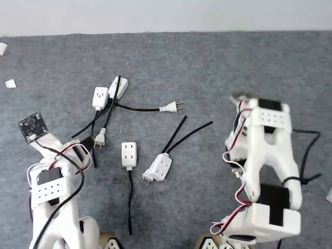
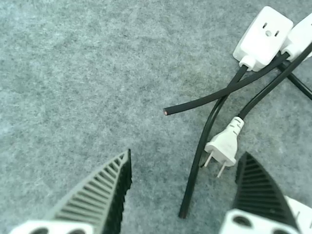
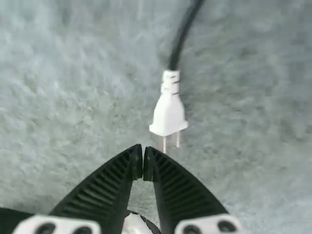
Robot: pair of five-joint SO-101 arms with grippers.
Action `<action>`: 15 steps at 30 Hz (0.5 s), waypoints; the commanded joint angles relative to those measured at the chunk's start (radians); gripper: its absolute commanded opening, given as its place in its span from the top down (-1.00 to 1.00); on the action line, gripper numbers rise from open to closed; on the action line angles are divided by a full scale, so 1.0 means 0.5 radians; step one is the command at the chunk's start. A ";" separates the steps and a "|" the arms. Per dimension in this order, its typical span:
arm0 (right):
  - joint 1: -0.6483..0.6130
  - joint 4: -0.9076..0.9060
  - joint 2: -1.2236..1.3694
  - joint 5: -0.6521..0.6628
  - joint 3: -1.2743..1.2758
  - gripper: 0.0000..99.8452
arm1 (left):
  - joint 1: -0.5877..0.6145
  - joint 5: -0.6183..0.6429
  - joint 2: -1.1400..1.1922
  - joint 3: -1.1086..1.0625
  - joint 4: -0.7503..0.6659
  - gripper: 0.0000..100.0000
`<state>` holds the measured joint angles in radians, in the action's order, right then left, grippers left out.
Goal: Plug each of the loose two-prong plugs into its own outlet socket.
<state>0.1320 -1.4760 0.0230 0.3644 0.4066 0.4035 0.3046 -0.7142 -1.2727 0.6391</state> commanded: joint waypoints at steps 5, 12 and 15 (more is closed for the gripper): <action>-0.005 0.063 0.023 0.141 0.083 0.98 | 0.000 -0.015 -0.034 0.020 -0.058 0.36; -0.008 0.112 0.216 0.264 0.080 0.98 | 0.000 -0.015 -0.034 0.020 -0.058 0.36; -0.017 0.155 0.265 0.264 0.080 0.98 | 0.000 -0.015 -0.034 0.020 -0.058 0.36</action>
<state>0.1304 -1.4223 0.1565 0.4826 0.4542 0.4035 0.3046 -0.7142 -1.2727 0.6391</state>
